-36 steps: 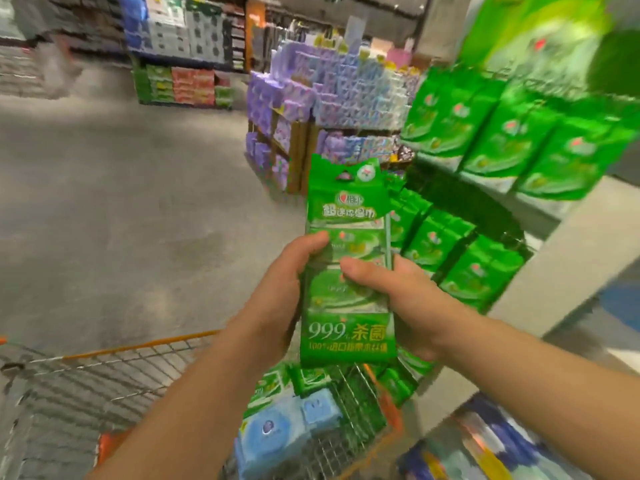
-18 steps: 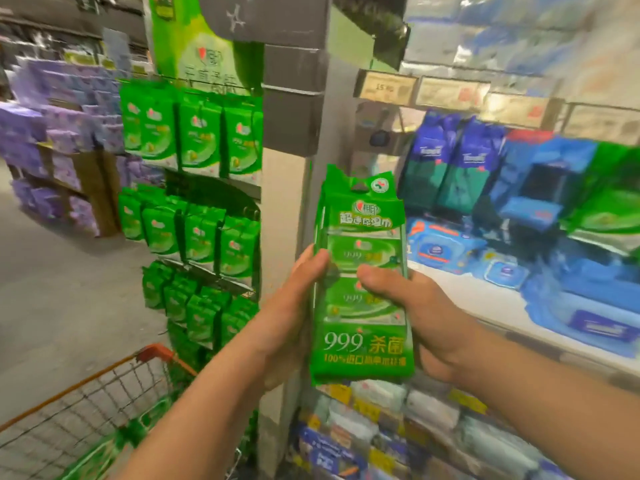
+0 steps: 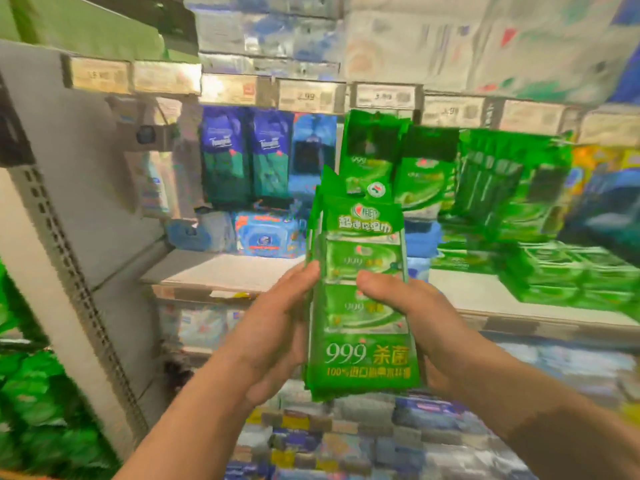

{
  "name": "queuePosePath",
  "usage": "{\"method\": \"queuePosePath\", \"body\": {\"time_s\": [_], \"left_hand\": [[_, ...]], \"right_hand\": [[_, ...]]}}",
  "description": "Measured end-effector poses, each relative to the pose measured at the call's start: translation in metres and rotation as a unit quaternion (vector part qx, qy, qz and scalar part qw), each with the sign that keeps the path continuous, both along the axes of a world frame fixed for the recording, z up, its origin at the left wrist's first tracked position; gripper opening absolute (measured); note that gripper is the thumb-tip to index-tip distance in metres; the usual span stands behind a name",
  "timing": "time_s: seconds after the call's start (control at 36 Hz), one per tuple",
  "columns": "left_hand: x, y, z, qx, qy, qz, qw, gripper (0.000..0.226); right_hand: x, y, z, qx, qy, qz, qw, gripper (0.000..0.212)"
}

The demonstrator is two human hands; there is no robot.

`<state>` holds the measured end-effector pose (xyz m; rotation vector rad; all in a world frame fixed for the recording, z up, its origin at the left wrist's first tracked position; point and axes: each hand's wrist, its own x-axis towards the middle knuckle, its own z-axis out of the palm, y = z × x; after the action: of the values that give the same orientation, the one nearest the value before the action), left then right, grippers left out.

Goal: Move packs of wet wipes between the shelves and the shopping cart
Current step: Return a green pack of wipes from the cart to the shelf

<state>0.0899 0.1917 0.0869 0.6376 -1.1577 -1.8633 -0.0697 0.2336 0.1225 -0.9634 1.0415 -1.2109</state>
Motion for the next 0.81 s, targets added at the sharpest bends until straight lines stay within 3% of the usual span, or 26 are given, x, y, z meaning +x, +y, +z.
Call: {"method": "queuePosePath", "body": {"time_s": [0.17, 0.25, 0.33, 0.44, 0.69, 0.81], "left_hand": [[-0.052, -0.006, 0.008, 0.022, 0.030, -0.049, 0.998, 0.052], [-0.069, -0.017, 0.007, 0.015, 0.017, -0.053, 0.998, 0.046], [-0.085, -0.030, 0.006, 0.013, -0.008, -0.044, 0.999, 0.054], [-0.104, -0.049, 0.005, -0.009, -0.022, -0.026, 0.999, 0.049], [-0.128, -0.100, 0.005, -0.084, -0.048, -0.017, 0.995, 0.049], [-0.128, -0.115, 0.008, -0.120, -0.063, 0.012, 0.991, 0.037]], "right_hand": [[-0.048, 0.008, 0.005, -0.038, 0.010, -0.059, 0.997, 0.023], [-0.066, 0.006, 0.004, -0.045, 0.040, -0.093, 0.994, 0.026], [-0.079, 0.000, 0.003, -0.051, 0.056, -0.132, 0.988, 0.032], [-0.091, -0.008, 0.008, -0.049, 0.052, -0.187, 0.980, 0.005], [-0.117, -0.031, 0.020, -0.037, 0.039, -0.256, 0.965, 0.014], [-0.137, -0.038, 0.016, -0.038, 0.048, -0.291, 0.955, 0.009]]}}
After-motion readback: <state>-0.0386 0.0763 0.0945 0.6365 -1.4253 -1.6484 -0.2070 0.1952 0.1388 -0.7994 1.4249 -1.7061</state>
